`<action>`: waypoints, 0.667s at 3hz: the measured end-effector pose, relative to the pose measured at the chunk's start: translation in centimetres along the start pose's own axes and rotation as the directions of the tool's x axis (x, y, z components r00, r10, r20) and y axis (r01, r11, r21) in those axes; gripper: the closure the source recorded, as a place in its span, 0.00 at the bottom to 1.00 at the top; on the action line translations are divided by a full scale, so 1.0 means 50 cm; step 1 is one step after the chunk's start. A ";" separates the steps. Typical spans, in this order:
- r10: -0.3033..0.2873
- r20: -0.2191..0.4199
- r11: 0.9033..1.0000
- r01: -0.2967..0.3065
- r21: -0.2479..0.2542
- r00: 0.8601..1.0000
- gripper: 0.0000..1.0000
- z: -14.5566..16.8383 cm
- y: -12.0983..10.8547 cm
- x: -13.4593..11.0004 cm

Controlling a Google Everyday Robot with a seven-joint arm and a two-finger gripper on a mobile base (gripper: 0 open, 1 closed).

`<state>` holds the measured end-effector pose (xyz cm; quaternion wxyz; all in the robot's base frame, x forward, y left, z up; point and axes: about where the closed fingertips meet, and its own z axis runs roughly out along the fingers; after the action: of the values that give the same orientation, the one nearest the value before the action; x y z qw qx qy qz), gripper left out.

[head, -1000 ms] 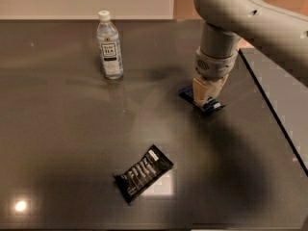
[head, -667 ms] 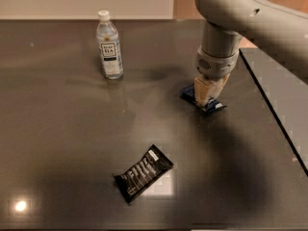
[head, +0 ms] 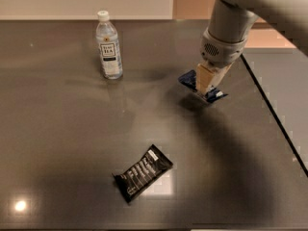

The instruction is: Pick rxbar blueberry

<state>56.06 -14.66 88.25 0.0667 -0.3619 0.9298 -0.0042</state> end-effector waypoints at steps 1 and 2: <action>-0.060 0.059 0.998 0.061 -0.009 0.996 1.00 -0.065 0.022 -0.013; -0.122 0.104 0.992 0.124 -0.016 0.987 1.00 -0.133 0.043 -0.019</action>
Offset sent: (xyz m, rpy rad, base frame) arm -0.0364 0.0229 0.1053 0.0922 -0.0648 0.2090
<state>54.45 -12.71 94.83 0.1103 -0.4192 0.9009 0.0207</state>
